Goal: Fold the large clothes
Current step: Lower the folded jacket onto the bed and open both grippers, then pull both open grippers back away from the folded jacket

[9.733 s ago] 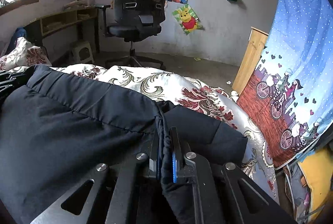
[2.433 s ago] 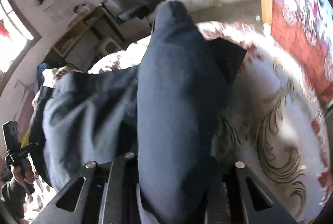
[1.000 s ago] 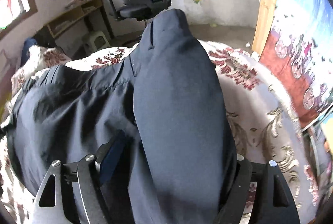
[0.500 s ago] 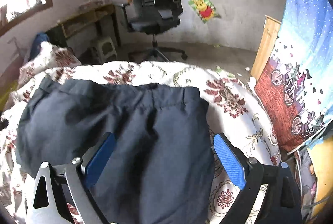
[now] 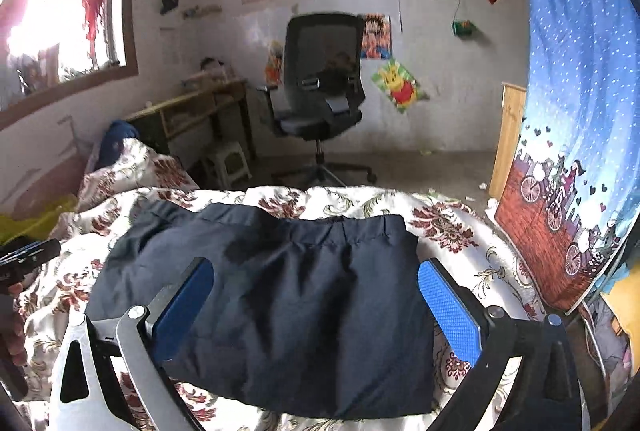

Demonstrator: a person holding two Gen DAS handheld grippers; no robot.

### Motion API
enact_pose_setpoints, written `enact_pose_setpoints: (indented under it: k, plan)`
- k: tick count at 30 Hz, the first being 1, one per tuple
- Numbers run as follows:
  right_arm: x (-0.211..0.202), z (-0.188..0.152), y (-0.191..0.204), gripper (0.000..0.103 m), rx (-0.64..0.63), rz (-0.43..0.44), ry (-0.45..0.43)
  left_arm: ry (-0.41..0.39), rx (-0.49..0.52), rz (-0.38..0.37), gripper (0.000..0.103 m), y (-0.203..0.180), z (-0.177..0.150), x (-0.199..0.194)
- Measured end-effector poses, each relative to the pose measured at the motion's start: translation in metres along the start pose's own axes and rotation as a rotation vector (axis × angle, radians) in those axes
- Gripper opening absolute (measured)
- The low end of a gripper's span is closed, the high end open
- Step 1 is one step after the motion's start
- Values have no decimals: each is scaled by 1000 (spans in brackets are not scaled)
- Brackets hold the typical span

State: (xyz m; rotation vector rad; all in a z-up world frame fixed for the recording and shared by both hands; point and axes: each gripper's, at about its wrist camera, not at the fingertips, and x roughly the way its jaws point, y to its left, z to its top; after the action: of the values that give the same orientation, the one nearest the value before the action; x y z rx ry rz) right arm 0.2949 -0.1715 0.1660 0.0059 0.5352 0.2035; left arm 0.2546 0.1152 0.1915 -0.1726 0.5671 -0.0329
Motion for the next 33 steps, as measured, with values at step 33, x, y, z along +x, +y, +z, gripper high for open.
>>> enact_pose_setpoints:
  k: [33]
  plan:
    - [-143, -99, 67, 103, -42, 43, -109, -128, 193, 64, 99, -24, -100, -113]
